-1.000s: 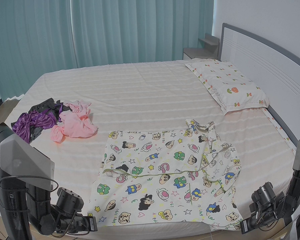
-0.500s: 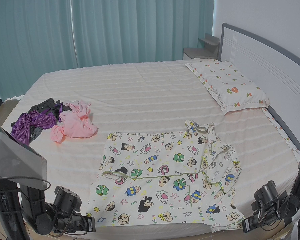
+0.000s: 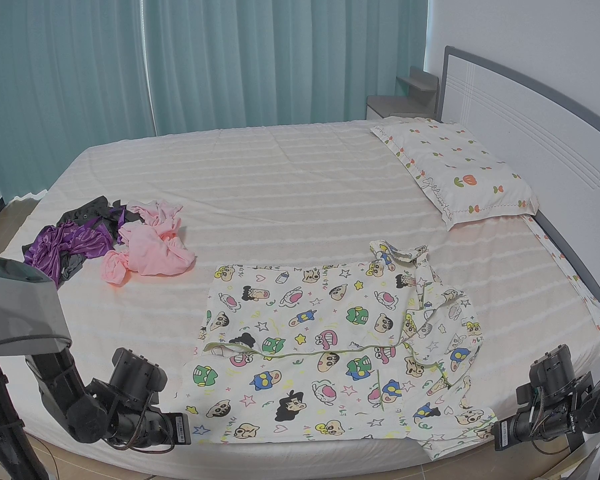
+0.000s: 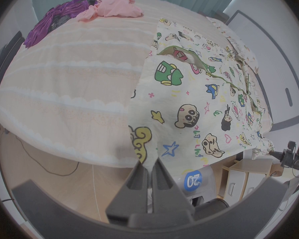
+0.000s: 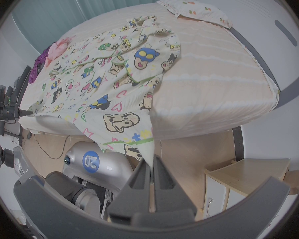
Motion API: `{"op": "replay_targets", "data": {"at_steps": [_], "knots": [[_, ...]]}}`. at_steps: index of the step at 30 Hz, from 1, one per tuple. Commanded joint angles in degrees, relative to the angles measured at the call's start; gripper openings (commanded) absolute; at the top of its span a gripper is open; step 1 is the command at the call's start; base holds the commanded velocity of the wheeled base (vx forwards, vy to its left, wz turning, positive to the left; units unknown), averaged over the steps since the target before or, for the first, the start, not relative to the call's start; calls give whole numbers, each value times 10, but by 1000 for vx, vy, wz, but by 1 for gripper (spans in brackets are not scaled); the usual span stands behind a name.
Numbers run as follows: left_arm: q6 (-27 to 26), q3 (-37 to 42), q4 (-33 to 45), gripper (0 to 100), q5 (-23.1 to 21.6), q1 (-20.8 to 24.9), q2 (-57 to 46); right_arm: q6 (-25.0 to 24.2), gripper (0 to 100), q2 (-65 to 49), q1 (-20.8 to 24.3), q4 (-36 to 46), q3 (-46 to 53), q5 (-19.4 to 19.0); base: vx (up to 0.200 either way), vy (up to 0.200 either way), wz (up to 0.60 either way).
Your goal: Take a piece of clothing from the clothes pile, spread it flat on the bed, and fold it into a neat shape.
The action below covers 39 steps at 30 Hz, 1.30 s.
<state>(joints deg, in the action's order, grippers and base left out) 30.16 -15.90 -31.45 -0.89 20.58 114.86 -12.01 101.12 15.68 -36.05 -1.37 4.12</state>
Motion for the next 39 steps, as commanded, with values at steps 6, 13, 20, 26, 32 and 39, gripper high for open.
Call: {"op": "replay_targets", "data": {"at_steps": [6,13,20,26,32,39], "knots": [[68,-220,278,0,-2,-2,-89,1,0,-61,-9,2,-45,-9,0,0,0],[92,-249,273,0,2,-2,-69,0,0,-77,-19,4,-52,-57,0,0,0],[124,-284,279,0,13,-7,-39,-6,0,-71,-58,5,-94,-106,0,0,0],[129,-308,278,0,26,-15,5,-7,0,-42,-97,30,-152,-119,0,0,0],[152,-346,274,0,26,-21,35,-12,0,-14,-131,45,-196,-166,0,0,0],[188,-398,274,0,27,-24,69,-18,0,38,-144,41,-232,-170,0,0,0]]}}
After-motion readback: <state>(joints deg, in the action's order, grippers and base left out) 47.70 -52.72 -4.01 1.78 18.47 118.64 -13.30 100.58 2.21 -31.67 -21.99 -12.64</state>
